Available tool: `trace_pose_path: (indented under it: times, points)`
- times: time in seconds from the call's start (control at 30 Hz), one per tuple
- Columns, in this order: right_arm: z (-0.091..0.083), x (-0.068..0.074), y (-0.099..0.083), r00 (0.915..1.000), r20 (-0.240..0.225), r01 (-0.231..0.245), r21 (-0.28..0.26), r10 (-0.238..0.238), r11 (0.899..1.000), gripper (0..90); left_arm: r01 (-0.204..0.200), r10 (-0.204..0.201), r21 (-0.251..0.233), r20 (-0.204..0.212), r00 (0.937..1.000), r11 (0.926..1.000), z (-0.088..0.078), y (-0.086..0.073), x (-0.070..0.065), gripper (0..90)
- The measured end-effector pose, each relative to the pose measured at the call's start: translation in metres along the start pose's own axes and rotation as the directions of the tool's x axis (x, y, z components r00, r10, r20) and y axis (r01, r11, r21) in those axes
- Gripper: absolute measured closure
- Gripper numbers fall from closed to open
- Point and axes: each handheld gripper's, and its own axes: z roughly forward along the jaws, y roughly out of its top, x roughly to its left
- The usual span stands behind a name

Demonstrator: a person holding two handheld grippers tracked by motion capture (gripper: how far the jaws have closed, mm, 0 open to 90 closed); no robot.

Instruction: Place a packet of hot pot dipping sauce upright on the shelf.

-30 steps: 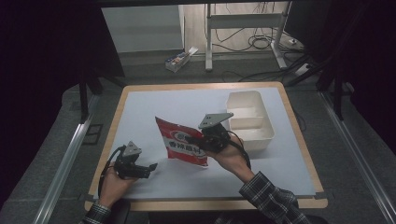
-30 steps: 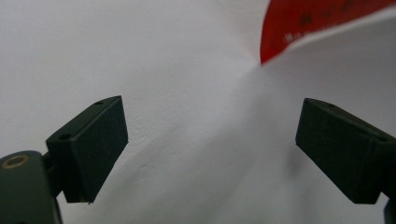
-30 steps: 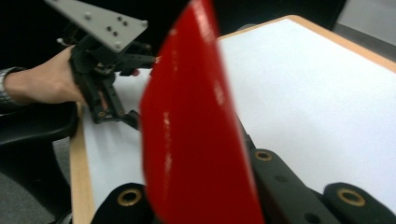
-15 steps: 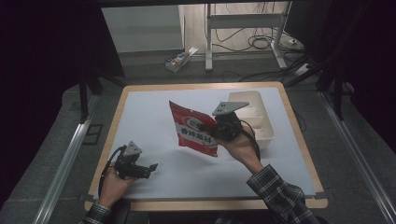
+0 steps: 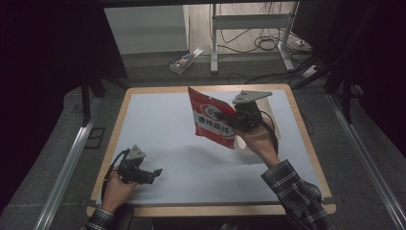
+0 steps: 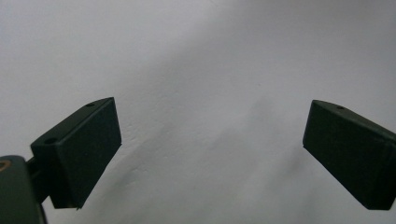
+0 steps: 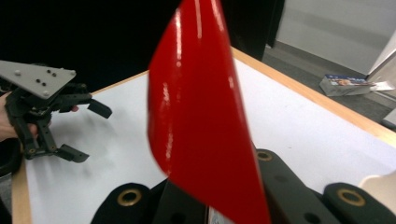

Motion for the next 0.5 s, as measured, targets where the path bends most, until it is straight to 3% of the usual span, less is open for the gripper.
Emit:
trace_pose_path:
  times: [0.5]
  points:
    - [-0.019, -0.028, 0.002, 0.9973, 0.065, -0.031, -0.034, 0.033, 0.999, 89.1, -0.006, 0.006, 0.005, -0.004, 1.0000, 1.0000, 0.000, 0.000, 0.000, 4.4]
